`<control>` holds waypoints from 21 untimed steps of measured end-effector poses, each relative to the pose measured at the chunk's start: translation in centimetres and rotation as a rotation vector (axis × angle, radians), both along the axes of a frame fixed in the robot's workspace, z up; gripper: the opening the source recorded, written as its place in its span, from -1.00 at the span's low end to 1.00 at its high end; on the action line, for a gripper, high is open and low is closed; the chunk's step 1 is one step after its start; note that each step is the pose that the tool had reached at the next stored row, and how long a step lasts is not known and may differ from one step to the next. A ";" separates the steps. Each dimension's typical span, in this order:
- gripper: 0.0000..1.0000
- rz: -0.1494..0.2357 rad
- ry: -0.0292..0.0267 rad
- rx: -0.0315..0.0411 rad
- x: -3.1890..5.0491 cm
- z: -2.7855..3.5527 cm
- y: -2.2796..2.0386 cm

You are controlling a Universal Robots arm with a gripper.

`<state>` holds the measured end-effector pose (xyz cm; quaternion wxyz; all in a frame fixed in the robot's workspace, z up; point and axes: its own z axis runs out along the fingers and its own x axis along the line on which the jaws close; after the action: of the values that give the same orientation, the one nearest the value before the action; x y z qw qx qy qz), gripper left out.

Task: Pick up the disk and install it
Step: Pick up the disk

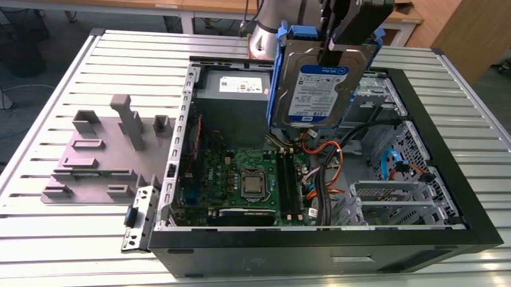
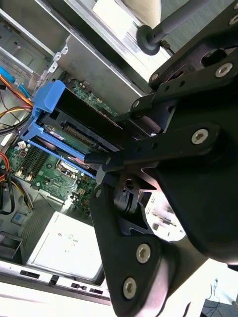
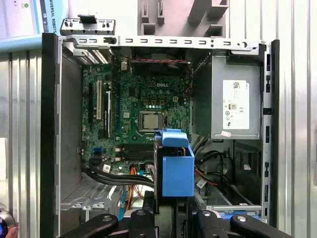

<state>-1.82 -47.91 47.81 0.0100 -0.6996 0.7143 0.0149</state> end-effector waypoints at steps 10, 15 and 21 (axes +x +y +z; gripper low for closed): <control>-0.30 0.000 0.0000 0.0000 0.12 -0.20 -0.99; -0.30 0.000 0.0000 0.0000 0.18 -0.27 -1.55; -0.30 0.000 0.0000 -0.0001 0.27 -0.34 -2.22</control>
<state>-1.55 -50.13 47.47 0.0100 -0.6996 0.7143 0.0148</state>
